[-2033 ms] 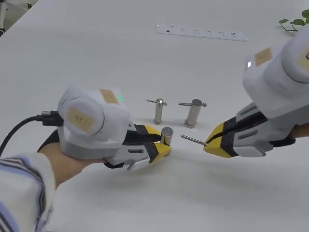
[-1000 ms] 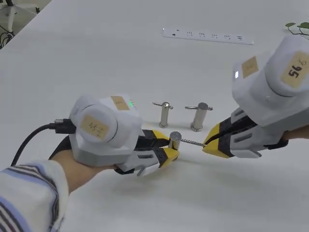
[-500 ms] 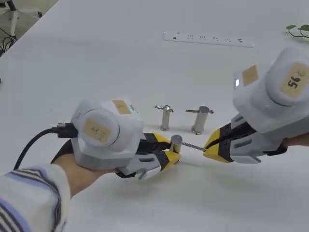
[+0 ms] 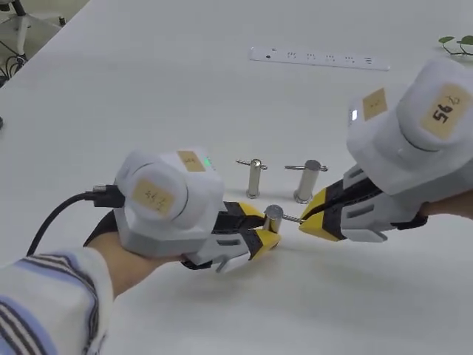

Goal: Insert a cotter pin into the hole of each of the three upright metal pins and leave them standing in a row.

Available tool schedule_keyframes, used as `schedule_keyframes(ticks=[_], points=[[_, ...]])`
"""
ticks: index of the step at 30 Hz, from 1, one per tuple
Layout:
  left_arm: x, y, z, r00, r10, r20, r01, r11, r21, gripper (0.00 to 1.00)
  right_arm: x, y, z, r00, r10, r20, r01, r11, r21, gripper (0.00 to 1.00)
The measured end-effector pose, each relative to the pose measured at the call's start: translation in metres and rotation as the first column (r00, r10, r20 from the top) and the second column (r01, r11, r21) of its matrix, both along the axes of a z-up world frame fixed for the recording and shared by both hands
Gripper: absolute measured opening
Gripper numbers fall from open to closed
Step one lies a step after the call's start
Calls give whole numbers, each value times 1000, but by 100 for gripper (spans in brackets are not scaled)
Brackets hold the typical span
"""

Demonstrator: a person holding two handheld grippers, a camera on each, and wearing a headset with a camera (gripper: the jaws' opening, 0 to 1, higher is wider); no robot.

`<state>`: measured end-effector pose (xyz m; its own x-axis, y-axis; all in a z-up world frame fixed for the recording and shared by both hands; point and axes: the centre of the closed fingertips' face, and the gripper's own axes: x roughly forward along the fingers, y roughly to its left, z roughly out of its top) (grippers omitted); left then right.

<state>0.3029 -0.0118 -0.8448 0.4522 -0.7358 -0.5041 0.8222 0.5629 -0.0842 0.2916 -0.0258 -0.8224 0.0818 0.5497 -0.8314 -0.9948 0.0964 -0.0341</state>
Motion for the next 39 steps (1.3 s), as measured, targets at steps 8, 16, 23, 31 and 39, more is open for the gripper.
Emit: schedule_keyframes(ticks=[8,16,23,31,39], points=[[0,-1,0,1000,3,-2,-3,1000,-6,11,0,5,1,1000,-5,-2,5,1000,18,3],[0,-1,-1,1000,9,-4,-9,1000,-12,11,-1,9,1,999,-19,-27,20,999,48,4],[-1,-1,-1,1000,9,-4,-9,1000,-11,12,-4,10,0,1000,29,-2,-29,998,57,10],[-1,-1,-2,1000,11,-8,-11,1000,-12,12,-2,1,1,1000,1,-18,0,999,51,10],[-1,-1,-2,1000,11,-10,-11,1000,-12,12,-4,-3,1,1000,-6,-30,7,999,49,6]])
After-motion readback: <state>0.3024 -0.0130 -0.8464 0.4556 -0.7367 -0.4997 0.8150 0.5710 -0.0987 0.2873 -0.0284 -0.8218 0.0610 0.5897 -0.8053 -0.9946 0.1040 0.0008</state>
